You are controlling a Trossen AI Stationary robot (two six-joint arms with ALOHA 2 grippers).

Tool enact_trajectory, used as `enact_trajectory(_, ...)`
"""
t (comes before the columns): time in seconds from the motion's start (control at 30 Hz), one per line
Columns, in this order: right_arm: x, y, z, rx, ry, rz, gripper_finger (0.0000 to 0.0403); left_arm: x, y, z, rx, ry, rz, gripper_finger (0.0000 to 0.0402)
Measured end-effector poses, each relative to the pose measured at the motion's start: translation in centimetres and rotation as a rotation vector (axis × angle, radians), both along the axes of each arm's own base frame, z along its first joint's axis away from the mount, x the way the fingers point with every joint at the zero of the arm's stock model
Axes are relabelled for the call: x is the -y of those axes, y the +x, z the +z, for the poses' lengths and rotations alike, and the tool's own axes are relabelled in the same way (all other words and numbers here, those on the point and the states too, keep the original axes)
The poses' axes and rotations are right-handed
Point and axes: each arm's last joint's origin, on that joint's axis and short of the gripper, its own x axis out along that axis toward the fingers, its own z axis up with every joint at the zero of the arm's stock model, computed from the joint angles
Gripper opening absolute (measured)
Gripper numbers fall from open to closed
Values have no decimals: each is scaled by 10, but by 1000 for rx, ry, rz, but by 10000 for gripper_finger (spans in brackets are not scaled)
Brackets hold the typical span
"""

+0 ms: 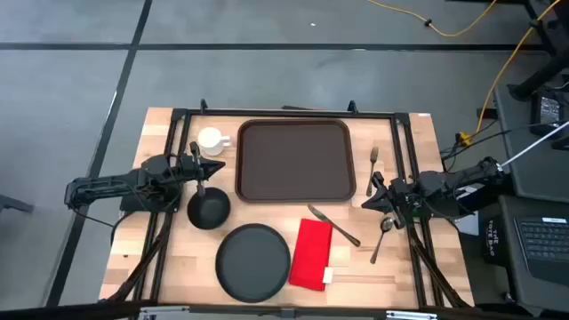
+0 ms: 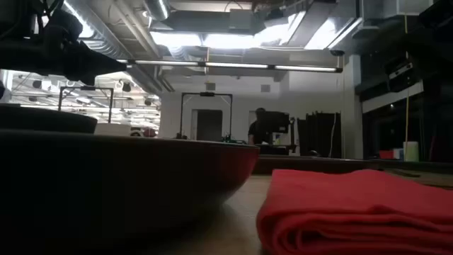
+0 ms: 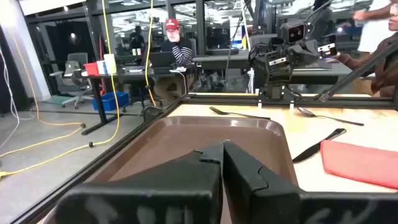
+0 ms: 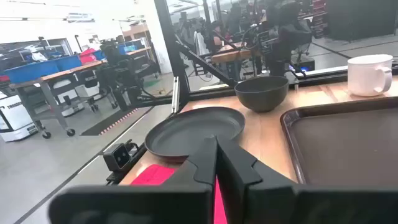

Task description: Set up tray

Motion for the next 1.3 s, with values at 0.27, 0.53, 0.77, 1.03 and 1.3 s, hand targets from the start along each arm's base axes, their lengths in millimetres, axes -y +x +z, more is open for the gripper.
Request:
enact_trajectory(0.27,0,0,0,0,1,1,13,0,0,0,0,0,0,4)
enact_trajectory(0.53,0,0,0,0,-1,1,13,0,0,0,-1,0,0,4)
enact_trajectory(0.77,0,0,0,0,0,0,13,0,0,0,0,0,0,4)
enact_trajectory(1.03,0,0,0,0,1,0,13,0,0,0,0,0,0,4)
enact_trajectory(1.3,0,0,0,0,-1,1,13,0,0,0,0,0,0,4)
